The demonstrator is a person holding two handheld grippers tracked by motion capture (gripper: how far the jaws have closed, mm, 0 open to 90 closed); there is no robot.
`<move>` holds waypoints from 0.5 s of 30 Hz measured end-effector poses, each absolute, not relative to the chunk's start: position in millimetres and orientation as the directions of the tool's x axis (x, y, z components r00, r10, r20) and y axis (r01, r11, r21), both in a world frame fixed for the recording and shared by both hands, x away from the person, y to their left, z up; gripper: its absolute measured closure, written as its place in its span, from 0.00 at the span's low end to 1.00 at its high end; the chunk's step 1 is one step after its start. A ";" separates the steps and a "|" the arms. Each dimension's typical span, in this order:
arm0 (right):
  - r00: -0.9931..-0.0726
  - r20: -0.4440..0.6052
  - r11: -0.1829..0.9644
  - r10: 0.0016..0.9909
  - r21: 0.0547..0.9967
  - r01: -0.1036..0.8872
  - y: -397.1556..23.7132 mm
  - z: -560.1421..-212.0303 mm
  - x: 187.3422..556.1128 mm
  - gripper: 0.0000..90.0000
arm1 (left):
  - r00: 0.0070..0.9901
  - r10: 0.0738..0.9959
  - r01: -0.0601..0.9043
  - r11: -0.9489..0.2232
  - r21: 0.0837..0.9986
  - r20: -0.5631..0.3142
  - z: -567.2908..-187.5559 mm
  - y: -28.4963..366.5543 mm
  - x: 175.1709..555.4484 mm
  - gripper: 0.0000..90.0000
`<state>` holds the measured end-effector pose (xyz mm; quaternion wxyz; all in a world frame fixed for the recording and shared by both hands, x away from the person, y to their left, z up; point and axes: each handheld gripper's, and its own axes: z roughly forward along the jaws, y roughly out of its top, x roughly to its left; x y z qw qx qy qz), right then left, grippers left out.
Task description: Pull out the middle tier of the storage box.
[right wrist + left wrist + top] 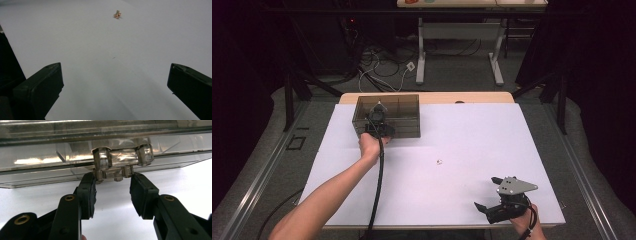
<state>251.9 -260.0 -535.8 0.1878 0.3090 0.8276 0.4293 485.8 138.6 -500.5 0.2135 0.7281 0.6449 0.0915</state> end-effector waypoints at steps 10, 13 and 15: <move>-0.739 -0.045 0.439 0.673 0.827 0.350 -259.8 -535.6 251.7 0.00 | 0.160 0.977 0.899 -0.086 0.430 -0.139 -500.7 139.0 483.2 0.63; -0.738 -0.045 0.438 0.674 0.828 0.350 -259.9 -535.5 251.8 0.00 | 0.163 0.977 0.898 -0.090 0.432 -0.136 -500.8 138.8 482.6 0.63; -0.737 -0.044 0.437 0.675 0.828 0.351 -260.0 -535.3 251.7 0.00 | 0.165 0.977 0.897 -0.092 0.433 -0.136 -501.0 138.8 482.3 0.63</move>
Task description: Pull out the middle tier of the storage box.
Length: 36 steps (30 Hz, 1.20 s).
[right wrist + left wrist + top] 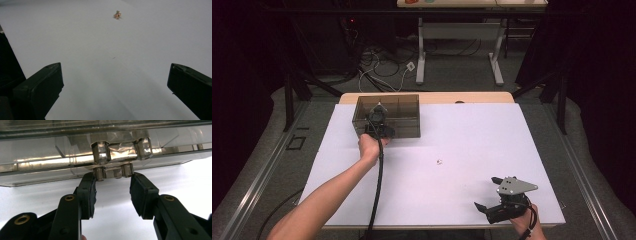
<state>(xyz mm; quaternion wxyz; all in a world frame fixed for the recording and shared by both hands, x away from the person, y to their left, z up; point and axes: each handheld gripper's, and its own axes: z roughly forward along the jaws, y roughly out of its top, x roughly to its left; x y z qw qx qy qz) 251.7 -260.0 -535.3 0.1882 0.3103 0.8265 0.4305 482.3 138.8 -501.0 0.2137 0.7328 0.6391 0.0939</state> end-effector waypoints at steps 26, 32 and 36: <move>-0.741 -0.047 0.454 0.670 0.816 0.359 -260.4 -535.2 251.8 0.00 | 0.447 0.890 0.762 -0.323 0.560 -0.094 -498.6 161.8 454.1 0.17; -0.738 -0.048 0.447 0.673 0.821 0.354 -260.0 -535.5 251.5 0.00 | 0.513 0.856 0.715 -0.387 0.582 -0.061 -500.8 167.4 448.9 0.08; -0.738 -0.049 0.449 0.673 0.820 0.355 -260.2 -535.5 251.5 0.00 | 0.542 0.839 0.685 -0.413 0.600 -0.042 -503.3 169.2 446.5 0.03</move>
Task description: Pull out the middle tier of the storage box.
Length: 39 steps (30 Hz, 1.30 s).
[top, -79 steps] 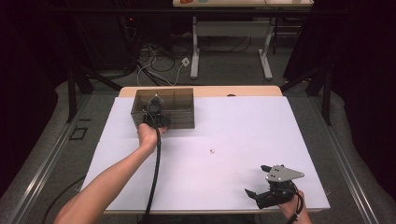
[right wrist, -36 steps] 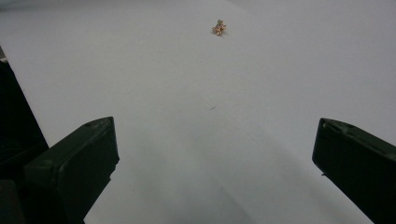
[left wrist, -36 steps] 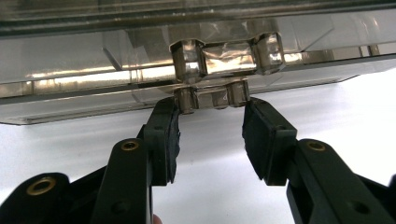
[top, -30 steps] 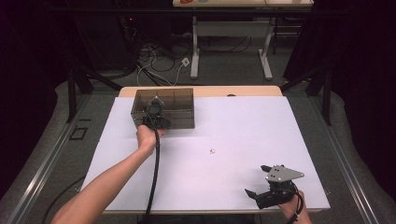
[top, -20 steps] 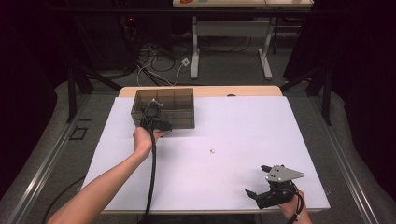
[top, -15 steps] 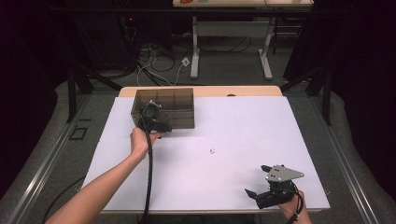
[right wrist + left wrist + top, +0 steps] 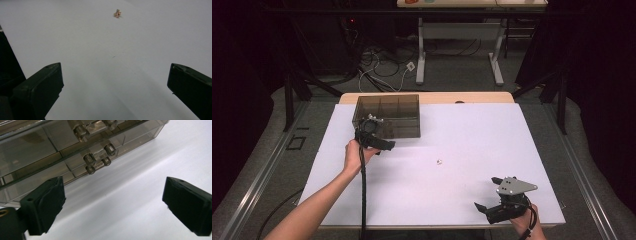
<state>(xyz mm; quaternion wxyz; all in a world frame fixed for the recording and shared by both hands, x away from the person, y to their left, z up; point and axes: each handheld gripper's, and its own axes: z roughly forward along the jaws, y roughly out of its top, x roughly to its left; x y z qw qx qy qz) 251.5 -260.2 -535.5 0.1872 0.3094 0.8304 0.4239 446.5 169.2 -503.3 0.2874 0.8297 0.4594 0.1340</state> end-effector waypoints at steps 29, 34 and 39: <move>-0.738 -0.047 0.451 0.673 0.817 0.359 -260.2 -535.6 251.8 0.00 | 0.738 0.659 0.395 -0.596 0.699 0.144 -500.6 183.1 424.2 0.00; -0.739 -0.050 0.451 0.671 0.819 0.355 -260.0 -536.1 252.0 0.00 | 0.736 0.648 0.352 -0.614 0.706 0.197 -499.0 184.5 422.9 0.01; -0.740 -0.051 0.453 0.671 0.818 0.354 -260.0 -536.3 252.1 0.00 | 0.739 0.632 0.325 -0.638 0.698 0.234 -498.6 186.9 423.8 0.08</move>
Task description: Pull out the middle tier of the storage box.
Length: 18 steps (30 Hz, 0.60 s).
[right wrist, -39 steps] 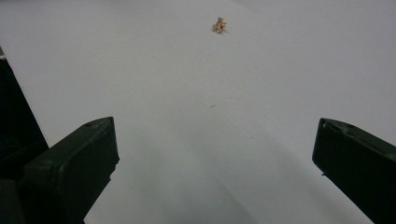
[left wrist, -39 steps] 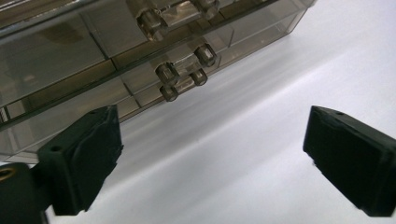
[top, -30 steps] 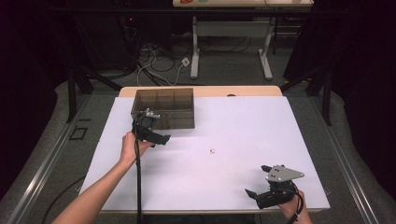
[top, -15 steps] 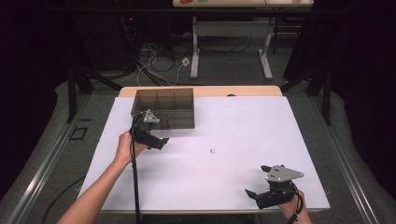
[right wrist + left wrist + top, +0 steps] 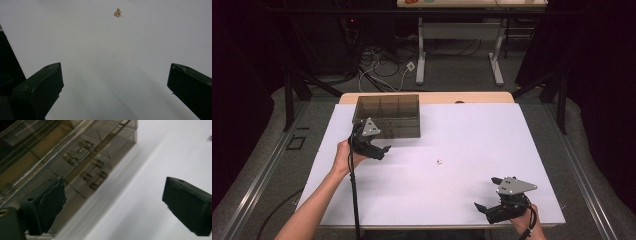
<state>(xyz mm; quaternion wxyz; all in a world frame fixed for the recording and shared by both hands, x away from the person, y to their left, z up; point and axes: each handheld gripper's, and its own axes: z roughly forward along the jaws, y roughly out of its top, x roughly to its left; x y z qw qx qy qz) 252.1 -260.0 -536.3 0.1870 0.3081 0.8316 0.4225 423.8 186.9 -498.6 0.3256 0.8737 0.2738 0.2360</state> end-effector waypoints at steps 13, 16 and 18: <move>-0.744 -0.048 0.459 0.666 0.813 0.358 -260.2 -536.0 252.2 0.00 | 0.710 0.578 0.198 -0.712 0.674 0.402 -501.3 194.5 430.7 0.31; -0.747 -0.045 0.461 0.663 0.811 0.360 -260.1 -536.1 252.4 0.00 | 0.707 0.564 0.176 -0.725 0.666 0.427 -504.0 196.5 433.2 0.39; -0.746 -0.046 0.456 0.664 0.815 0.356 -259.6 -536.5 252.4 0.00 | 0.701 0.552 0.161 -0.739 0.654 0.452 -505.5 197.7 435.7 0.46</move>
